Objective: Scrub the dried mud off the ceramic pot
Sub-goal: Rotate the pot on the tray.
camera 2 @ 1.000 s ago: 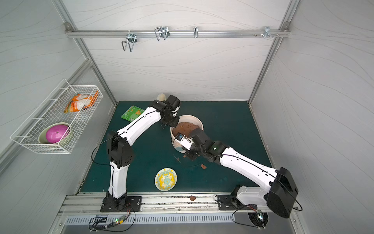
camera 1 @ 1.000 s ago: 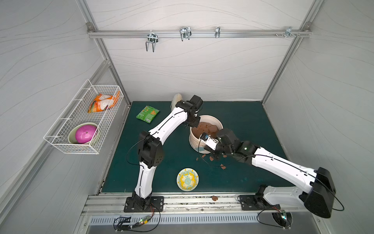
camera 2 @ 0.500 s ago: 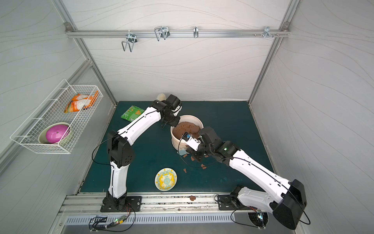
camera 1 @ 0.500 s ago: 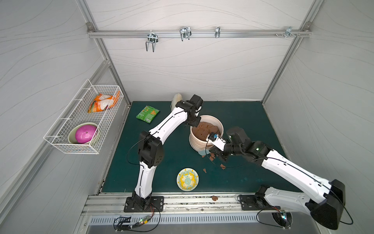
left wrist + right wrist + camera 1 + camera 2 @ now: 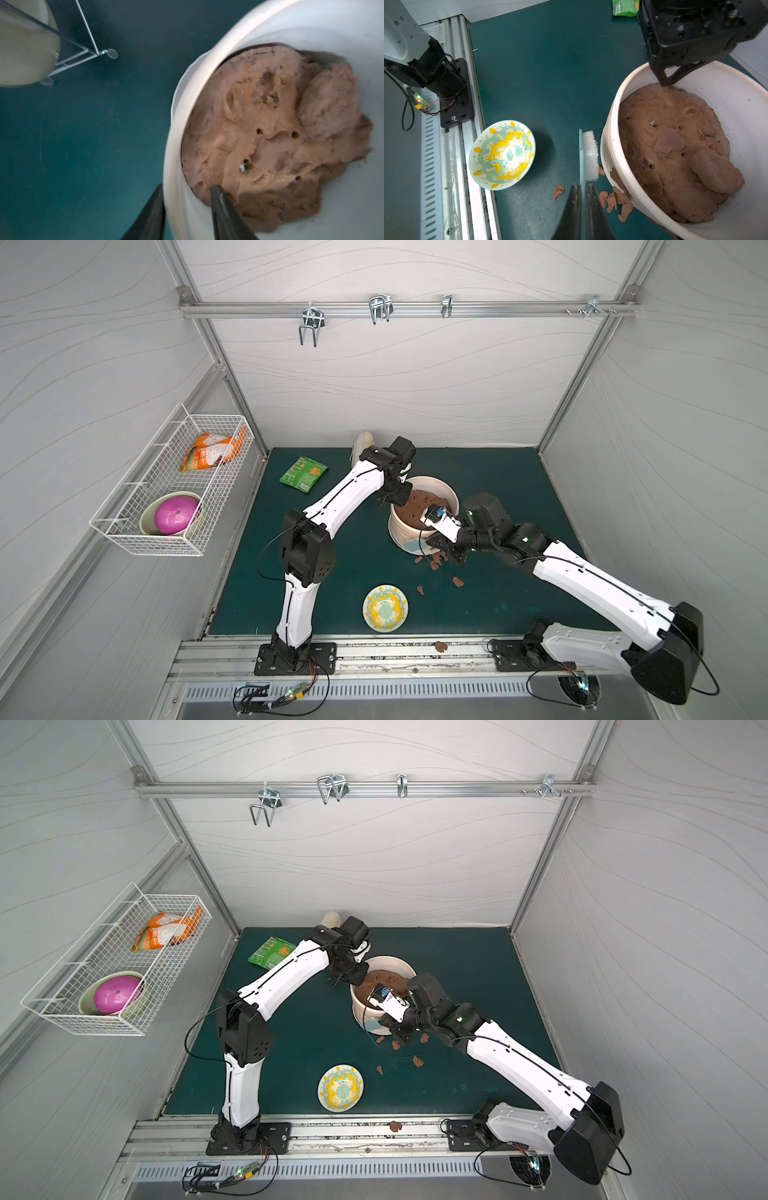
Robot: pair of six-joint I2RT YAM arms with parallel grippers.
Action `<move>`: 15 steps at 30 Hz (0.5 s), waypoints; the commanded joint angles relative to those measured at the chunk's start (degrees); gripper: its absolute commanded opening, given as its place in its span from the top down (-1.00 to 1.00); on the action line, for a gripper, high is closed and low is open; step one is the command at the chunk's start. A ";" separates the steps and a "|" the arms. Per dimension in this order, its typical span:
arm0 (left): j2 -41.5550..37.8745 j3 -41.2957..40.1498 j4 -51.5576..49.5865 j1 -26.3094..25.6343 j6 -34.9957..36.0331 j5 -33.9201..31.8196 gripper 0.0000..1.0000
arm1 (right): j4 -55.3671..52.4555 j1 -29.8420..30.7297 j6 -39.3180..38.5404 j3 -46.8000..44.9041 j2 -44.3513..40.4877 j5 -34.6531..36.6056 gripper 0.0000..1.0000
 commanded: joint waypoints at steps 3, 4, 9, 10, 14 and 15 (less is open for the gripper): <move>-5.05 -2.89 -0.73 -1.42 -14.22 3.51 0.02 | 2.56 -0.41 0.52 -1.83 -2.53 0.27 1.00; -5.89 -4.11 -0.46 -1.89 -16.49 3.24 0.01 | 2.85 -0.45 0.64 -2.29 -2.94 0.31 1.00; -10.37 -10.27 0.20 -4.83 -31.15 -0.65 0.05 | 3.38 -0.64 0.87 -3.92 -5.21 0.60 1.00; -10.56 -10.33 0.12 -5.77 -33.39 -1.74 0.07 | 3.47 -0.67 0.91 -4.17 -5.59 0.60 1.00; -9.39 -9.49 -1.58 -8.29 -40.16 -3.60 0.15 | 3.46 -0.84 0.85 -4.54 -6.31 0.10 1.00; -8.90 -9.51 -1.94 -8.39 -41.50 -3.28 0.17 | 3.42 -0.82 0.80 -4.54 -6.40 -0.02 1.00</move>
